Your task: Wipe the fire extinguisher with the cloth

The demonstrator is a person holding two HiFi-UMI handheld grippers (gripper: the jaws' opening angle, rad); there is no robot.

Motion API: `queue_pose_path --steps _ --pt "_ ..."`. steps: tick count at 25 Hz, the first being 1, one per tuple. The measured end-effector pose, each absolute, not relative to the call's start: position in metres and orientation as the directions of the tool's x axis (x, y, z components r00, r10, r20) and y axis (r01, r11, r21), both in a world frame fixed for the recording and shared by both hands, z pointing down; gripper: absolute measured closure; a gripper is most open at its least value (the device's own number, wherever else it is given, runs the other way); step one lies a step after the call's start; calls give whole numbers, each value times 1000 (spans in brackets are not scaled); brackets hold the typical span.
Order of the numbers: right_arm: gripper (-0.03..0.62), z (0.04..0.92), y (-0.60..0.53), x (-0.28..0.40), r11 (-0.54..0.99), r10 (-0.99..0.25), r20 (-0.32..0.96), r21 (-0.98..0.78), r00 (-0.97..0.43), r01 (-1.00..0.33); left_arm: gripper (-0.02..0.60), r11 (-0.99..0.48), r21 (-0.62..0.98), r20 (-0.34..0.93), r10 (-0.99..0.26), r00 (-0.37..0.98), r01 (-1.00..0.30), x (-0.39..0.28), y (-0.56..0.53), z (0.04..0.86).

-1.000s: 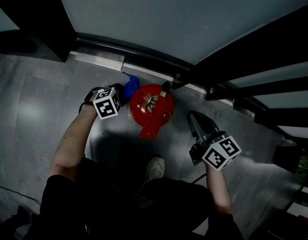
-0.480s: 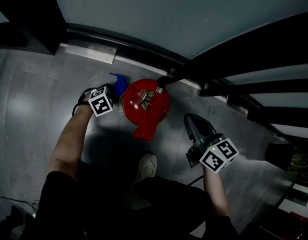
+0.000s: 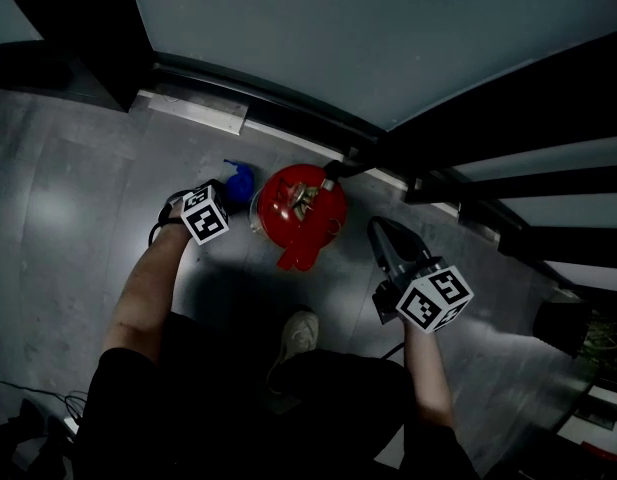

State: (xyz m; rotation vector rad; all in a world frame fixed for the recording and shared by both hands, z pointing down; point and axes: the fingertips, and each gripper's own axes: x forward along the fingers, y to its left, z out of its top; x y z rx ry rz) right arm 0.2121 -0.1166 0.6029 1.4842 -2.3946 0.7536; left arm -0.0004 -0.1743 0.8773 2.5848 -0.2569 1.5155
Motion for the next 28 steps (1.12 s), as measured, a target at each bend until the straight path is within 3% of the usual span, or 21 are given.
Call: queue_pose_path --steps 5,11,20,28 --pt "591 530 -131 222 317 -774 484 -262 -408 -912 515 -936 12 791 -207 575 -353 -44 -177 719" --pt "591 348 -94 208 300 -776 466 -321 -425 -898 517 -762 254 568 -381 729 -596 -99 -138 453" --pt "591 80 -18 181 256 -836 382 -364 -394 -896 516 -765 290 391 -454 800 -576 -92 -57 131" --pt "591 5 37 151 314 -867 269 -358 -419 -879 515 -732 207 291 -587 756 -649 -114 1 8"
